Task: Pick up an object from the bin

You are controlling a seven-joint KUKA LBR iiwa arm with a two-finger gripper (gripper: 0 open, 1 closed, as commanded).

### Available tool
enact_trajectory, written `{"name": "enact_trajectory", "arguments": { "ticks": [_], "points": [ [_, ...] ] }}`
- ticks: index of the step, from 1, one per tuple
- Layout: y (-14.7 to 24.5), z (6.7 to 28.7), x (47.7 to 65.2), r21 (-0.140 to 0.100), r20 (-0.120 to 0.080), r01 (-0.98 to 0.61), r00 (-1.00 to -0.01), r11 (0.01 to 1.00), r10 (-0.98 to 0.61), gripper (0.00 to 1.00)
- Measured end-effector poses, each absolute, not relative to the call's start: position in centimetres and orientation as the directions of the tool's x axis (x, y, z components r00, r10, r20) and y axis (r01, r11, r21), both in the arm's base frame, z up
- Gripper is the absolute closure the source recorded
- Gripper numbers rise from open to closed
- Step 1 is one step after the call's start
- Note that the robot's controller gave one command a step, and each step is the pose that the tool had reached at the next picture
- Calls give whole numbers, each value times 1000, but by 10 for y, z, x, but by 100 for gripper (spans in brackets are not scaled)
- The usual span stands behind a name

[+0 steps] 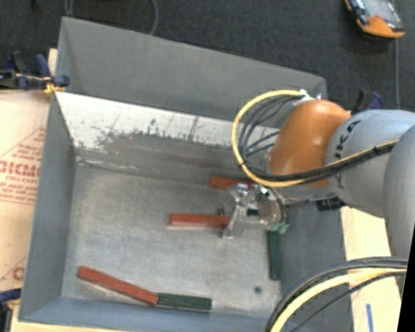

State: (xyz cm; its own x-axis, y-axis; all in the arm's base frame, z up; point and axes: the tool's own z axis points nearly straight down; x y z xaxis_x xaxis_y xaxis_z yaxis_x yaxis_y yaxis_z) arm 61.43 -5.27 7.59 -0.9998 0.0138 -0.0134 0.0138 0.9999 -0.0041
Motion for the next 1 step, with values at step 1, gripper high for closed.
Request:
{"name": "enact_trajectory", "arguments": {
  "ticks": [1],
  "points": [
    [-27, 218, 579, -2, -12, 6, -1000, 1000, 6, 100]
  ]
}}
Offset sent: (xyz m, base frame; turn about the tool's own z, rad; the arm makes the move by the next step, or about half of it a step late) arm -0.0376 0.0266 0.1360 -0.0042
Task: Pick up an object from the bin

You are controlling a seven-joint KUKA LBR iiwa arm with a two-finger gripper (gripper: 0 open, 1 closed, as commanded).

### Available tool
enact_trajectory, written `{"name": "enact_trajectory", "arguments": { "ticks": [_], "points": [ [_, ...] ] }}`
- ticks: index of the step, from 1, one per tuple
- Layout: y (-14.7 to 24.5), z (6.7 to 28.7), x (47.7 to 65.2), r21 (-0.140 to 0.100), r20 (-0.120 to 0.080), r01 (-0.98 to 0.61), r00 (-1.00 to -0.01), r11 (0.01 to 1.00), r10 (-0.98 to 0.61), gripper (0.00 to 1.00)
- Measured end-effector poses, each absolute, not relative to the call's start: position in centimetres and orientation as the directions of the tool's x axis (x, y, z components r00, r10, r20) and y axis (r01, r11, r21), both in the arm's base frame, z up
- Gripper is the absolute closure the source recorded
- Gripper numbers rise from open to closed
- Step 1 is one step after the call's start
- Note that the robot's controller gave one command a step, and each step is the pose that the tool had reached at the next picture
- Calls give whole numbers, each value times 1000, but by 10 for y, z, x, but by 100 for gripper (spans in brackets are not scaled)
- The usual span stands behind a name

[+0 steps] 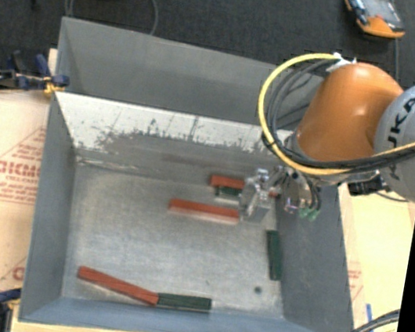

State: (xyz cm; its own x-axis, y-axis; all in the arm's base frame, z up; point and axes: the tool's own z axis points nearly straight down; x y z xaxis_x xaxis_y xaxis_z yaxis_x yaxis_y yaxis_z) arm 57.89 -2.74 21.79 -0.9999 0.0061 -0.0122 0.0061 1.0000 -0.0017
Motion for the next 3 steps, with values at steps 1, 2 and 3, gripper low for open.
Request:
{"name": "enact_trajectory", "arguments": {
  "ticks": [1, 2, 3],
  "points": [
    [-28, 213, 578, -3, -4, 6, -1000, 1000, 6, 0],
    [-16, 66, 603, -1, 2, 32, -999, 999, 32, 0],
    [-17, 71, 605, -2, -6, 30, -1000, 1000, 30, 100]
  ]
}}
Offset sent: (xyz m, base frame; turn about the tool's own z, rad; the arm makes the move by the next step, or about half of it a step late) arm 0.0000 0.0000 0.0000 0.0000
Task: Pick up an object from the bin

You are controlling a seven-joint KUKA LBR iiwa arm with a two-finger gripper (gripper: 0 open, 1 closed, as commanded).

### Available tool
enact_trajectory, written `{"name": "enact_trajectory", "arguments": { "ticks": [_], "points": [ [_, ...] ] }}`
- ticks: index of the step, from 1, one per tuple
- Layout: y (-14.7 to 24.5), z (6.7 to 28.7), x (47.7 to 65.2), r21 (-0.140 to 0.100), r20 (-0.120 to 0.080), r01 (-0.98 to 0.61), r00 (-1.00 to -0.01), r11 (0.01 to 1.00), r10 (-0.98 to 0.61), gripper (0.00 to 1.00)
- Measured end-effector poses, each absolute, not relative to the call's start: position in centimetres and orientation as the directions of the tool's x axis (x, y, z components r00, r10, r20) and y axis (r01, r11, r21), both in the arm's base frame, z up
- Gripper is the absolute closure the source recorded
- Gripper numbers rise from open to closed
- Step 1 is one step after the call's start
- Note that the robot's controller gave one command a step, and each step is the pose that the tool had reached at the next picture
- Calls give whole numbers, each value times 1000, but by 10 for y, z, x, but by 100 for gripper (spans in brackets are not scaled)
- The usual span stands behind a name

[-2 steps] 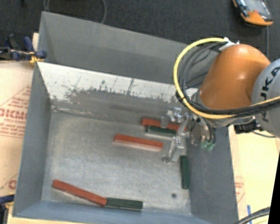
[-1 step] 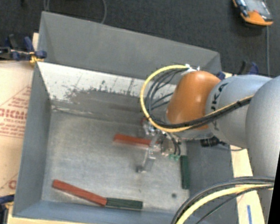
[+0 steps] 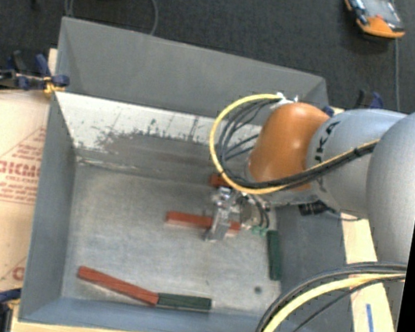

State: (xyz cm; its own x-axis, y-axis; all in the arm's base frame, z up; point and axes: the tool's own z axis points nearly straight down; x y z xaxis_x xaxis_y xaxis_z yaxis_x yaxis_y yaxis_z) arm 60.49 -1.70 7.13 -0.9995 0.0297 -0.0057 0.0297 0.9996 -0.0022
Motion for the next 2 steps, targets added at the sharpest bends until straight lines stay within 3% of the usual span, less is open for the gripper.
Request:
{"name": "enact_trajectory", "arguments": {
  "ticks": [1, 2],
  "points": [
    [-20, 230, 598, 1, -13, 69, -998, 998, 69, 100],
    [-16, 310, 604, 2, -11, 256, -966, 967, 256, 100]
  ]
}}
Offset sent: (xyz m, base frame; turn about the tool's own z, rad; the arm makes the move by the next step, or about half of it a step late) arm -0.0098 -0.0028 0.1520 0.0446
